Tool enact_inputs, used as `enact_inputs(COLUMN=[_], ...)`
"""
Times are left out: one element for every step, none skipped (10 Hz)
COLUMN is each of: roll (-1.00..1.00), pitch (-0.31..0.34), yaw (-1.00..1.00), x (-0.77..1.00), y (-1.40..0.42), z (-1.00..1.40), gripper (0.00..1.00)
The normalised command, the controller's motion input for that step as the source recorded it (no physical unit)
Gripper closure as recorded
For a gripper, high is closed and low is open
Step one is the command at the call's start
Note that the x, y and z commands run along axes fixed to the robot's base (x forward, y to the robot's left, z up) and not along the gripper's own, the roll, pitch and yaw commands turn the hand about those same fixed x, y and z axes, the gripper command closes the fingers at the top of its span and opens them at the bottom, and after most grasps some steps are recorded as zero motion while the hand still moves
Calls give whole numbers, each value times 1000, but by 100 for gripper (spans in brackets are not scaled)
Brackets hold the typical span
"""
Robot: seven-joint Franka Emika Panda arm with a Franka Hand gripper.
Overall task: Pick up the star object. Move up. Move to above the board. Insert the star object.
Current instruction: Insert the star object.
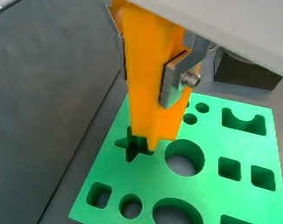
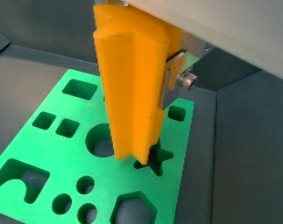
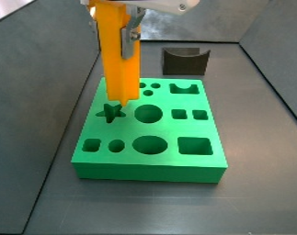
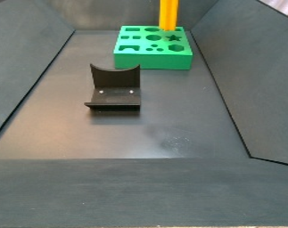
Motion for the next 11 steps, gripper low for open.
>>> enact_inputs(roll=[-46, 0, 0, 0, -50, 0, 0, 0, 0, 0, 10], pitch=[-74, -71, -84, -76, -57, -30, 0, -3, -10, -14, -23], yaw=[0, 0, 0, 0, 0, 0, 0, 0, 0, 0, -6], x=[0, -51, -123, -111, 0, 0, -134, -194, -177, -177, -189], y=[-29, -46, -49, -14, 0, 0, 0, 0, 0, 0, 0], z=[-271, -409, -486, -383, -46, -49, -6, 0, 0, 0, -20], gripper=[100, 100, 100, 100, 100, 100, 100, 100, 100, 100, 100])
